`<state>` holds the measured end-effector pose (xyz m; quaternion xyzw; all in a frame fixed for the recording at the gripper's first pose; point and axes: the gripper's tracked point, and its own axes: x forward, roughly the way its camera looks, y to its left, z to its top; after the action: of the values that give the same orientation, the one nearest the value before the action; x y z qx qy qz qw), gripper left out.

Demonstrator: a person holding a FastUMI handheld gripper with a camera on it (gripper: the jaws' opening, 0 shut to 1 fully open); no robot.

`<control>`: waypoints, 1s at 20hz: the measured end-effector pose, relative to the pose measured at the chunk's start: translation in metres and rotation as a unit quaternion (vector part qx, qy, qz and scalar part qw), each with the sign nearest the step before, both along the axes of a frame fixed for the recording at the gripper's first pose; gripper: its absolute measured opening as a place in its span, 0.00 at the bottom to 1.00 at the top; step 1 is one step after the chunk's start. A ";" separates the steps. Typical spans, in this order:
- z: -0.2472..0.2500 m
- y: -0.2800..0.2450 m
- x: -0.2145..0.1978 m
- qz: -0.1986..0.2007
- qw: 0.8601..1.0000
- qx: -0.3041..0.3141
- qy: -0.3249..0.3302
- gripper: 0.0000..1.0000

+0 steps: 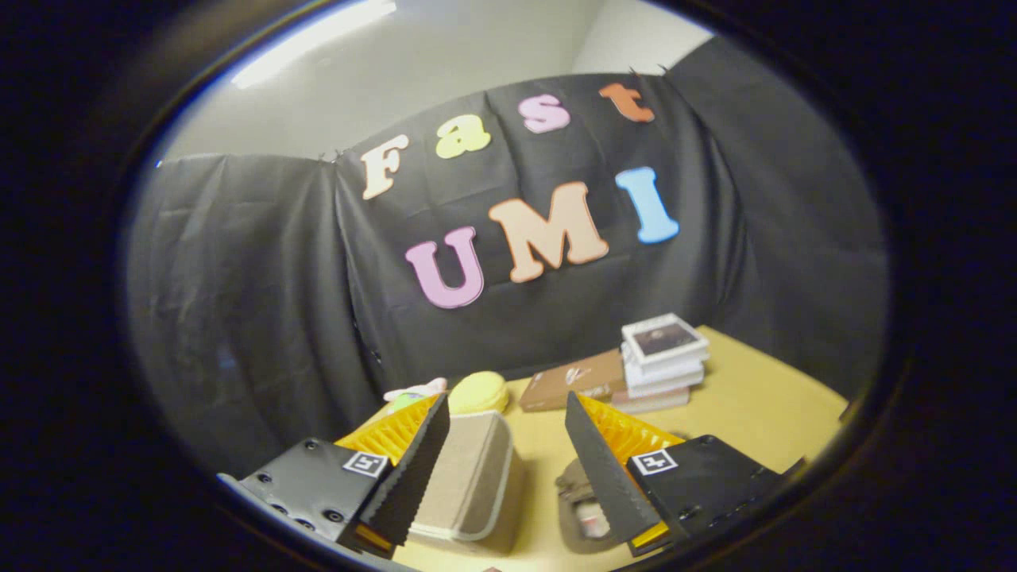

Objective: Open the storage box then place both shoes into the box .Put the left shoe in first, then the right shoe, with the right side of both shoes facing outward in a uniform manner.

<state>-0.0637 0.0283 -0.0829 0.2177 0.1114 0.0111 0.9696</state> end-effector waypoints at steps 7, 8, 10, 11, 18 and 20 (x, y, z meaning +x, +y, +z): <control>-0.065 0.015 -0.017 -0.057 0.961 0.262 0.067 0.97; -0.073 0.015 -0.018 -0.067 0.952 0.288 0.074 0.97; -0.088 0.025 -0.027 -0.082 0.938 0.325 0.091 0.97; -0.095 0.031 -0.030 -0.086 0.931 0.341 0.100 0.97; -0.134 0.063 -0.035 -0.120 0.885 0.428 0.139 0.96; -0.141 0.070 -0.033 -0.126 0.871 0.454 0.141 0.96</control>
<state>-0.0963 0.0979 -0.2239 0.6452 0.2008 -0.0926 0.7313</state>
